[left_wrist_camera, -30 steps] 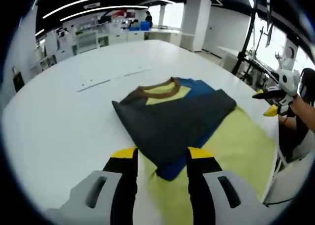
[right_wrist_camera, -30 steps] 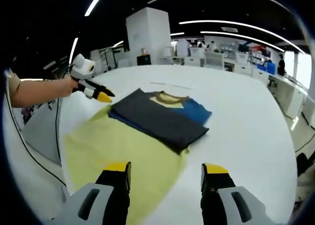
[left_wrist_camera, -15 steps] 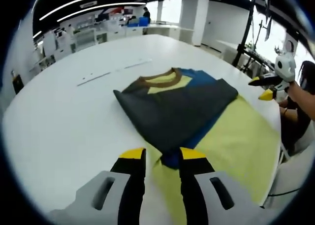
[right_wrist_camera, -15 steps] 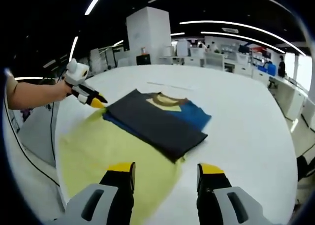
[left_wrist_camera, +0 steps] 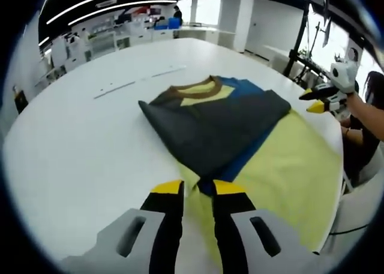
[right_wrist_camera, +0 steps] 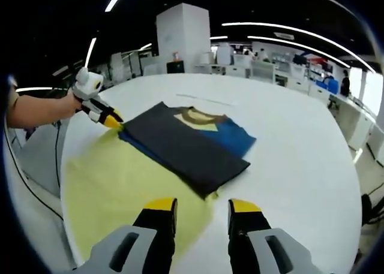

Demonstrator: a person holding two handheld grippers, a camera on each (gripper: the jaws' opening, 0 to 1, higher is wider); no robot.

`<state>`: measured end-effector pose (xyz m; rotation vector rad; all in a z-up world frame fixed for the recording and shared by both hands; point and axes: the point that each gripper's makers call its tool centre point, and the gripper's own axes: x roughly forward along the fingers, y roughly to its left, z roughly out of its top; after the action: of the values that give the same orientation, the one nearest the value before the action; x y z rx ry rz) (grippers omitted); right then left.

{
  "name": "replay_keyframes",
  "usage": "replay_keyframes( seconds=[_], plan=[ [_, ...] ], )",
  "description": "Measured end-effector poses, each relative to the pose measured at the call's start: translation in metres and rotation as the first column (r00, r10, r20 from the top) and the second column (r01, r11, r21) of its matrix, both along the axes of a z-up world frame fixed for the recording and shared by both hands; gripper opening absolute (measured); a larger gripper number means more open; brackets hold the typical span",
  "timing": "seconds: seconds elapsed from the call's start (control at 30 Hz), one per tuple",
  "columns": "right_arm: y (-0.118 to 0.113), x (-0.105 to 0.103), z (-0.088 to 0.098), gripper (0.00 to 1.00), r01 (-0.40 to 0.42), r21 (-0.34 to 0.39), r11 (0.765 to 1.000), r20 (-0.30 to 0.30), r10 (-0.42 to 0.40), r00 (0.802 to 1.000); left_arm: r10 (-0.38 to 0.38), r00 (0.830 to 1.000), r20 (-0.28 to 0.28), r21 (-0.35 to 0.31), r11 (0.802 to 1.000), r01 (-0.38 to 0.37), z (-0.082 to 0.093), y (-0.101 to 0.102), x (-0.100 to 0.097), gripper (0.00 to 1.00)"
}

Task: Fold the garment on the visible template until the final outline fits inside the template.

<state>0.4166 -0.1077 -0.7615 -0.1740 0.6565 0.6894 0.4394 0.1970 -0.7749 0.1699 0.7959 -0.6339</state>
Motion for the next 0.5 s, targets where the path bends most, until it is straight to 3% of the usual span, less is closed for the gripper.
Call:
replay_keyframes(
  seconds=[0.37,0.5],
  plan=[
    [-0.007,0.017,-0.012,0.06,-0.002,-0.059,0.998,0.011,0.003,1.0,0.007,1.0,-0.006,-0.004,1.0,-0.007,-0.005,0.003,-0.001,0.1],
    [-0.008,0.021,-0.019,0.06,-0.002,-0.072,0.997,-0.001,0.002,1.0,0.009,1.0,-0.009,-0.004,1.0,-0.009,-0.006,0.003,-0.001,0.09]
  ],
)
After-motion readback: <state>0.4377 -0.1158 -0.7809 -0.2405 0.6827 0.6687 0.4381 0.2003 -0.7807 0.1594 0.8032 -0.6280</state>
